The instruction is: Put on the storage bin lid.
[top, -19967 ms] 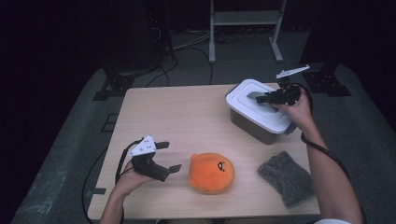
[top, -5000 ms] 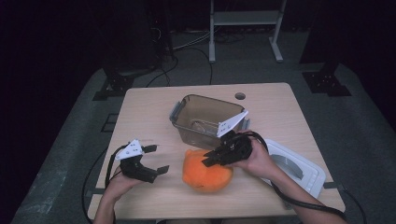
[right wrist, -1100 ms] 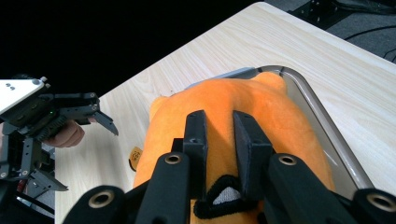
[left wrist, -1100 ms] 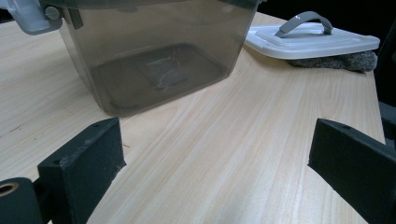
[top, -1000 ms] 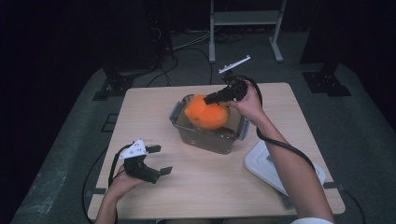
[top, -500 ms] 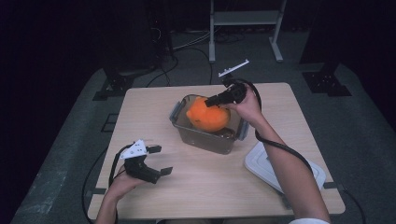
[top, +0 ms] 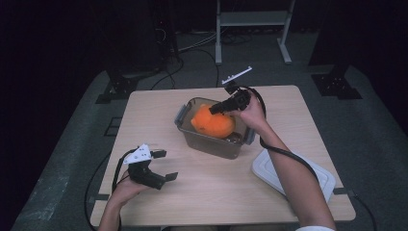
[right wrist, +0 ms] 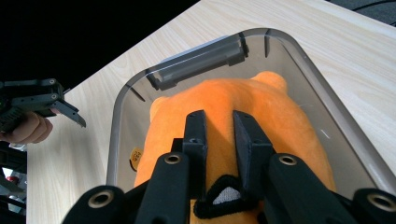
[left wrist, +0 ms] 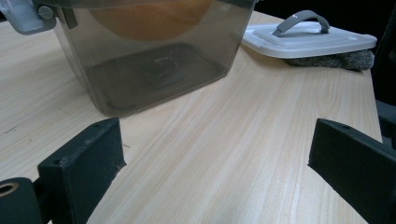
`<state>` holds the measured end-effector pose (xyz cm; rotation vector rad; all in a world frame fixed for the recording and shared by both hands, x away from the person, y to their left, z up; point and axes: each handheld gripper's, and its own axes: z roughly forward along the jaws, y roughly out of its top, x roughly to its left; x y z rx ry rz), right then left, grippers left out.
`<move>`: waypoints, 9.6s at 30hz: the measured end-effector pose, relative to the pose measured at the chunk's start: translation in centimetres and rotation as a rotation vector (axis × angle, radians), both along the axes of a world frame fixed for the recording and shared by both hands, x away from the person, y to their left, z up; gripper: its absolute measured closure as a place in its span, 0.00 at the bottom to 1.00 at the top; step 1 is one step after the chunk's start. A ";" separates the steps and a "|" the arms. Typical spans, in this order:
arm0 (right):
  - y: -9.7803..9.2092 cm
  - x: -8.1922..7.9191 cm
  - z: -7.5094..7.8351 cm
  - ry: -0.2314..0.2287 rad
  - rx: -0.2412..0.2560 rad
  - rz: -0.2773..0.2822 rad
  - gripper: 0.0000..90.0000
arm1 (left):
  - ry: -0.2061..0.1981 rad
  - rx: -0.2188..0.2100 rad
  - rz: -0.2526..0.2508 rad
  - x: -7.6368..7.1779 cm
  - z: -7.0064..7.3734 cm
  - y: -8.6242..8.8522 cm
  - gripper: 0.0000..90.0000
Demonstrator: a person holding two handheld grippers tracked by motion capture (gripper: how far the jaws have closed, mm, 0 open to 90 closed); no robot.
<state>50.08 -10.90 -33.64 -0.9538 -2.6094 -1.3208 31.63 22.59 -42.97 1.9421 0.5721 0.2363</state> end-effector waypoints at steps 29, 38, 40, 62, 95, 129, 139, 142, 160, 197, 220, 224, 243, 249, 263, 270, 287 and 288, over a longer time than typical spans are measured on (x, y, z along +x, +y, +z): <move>0.9 0.3 -1.5 0.049 -0.055 0.005 0.81 | 0.000 0.003 -0.006 0.0 0.0 0.0 0.03; 1.1 0.3 -1.9 0.067 -0.062 0.015 0.81 | -0.001 0.003 -0.007 0.0 0.0 -0.1 0.03; 1.1 0.2 -2.0 0.070 -0.063 0.014 0.81 | -0.001 0.002 -0.007 0.0 0.0 -0.1 0.03; 1.3 0.1 -2.3 0.082 -0.080 0.026 0.80 | 0.000 0.006 -0.011 0.1 0.0 -0.2 0.03; -2.5 -3.2 0.6 0.043 -0.022 0.051 0.74 | 0.007 0.019 -0.017 0.1 -0.3 -0.4 0.03; -13.2 -9.4 1.2 -0.020 0.044 -0.046 0.58 | 0.012 0.023 -0.011 0.0 -0.4 -0.3 0.03; -15.9 -11.1 -0.1 -0.021 0.049 -0.081 0.55 | 0.014 0.023 -0.010 0.0 -0.5 -0.3 0.03; -16.6 -11.6 -0.6 -0.018 0.053 -0.094 0.54 | 0.018 0.022 -0.009 0.0 -0.5 -0.3 0.03; -19.8 -13.8 -4.0 -0.006 0.056 -0.134 0.49 | 0.020 0.029 -0.008 0.0 -0.5 -0.3 0.03; -23.0 -17.7 -9.8 0.002 0.009 -0.205 0.52 | 0.021 0.033 -0.010 0.0 -0.6 -0.4 0.03; -23.4 -18.1 -10.4 -0.022 -0.015 -0.209 0.73 | 0.016 0.023 -0.006 -0.1 -0.5 -0.3 0.03; -23.4 -18.2 -10.1 -0.021 -0.020 -0.209 0.73 | 0.015 0.023 -0.006 -0.1 -0.4 -0.2 0.03; -23.7 -18.6 -8.5 -0.029 0.004 -0.199 0.73 | 0.014 0.020 -0.002 -0.1 -0.4 -0.2 0.03; -23.8 -18.8 -7.5 -0.037 0.018 -0.195 0.73 | 0.014 0.021 -0.005 -0.1 -0.5 -0.2 0.03; -23.7 -19.1 -4.3 -0.088 0.018 -0.185 0.73 | 0.013 0.018 -0.002 -0.1 -0.4 -0.2 0.03; -23.5 -19.2 -2.7 -0.093 0.022 -0.175 0.73 | 0.014 0.019 -0.003 -0.1 -0.4 -0.1 0.03; -23.1 -19.0 1.5 -0.128 0.032 -0.149 0.73 | 0.016 0.015 -0.004 0.0 -0.4 -0.2 0.03; -23.0 -19.0 1.8 -0.128 0.031 -0.148 0.73 | 0.016 0.015 -0.004 0.0 -0.5 -0.2 0.03</move>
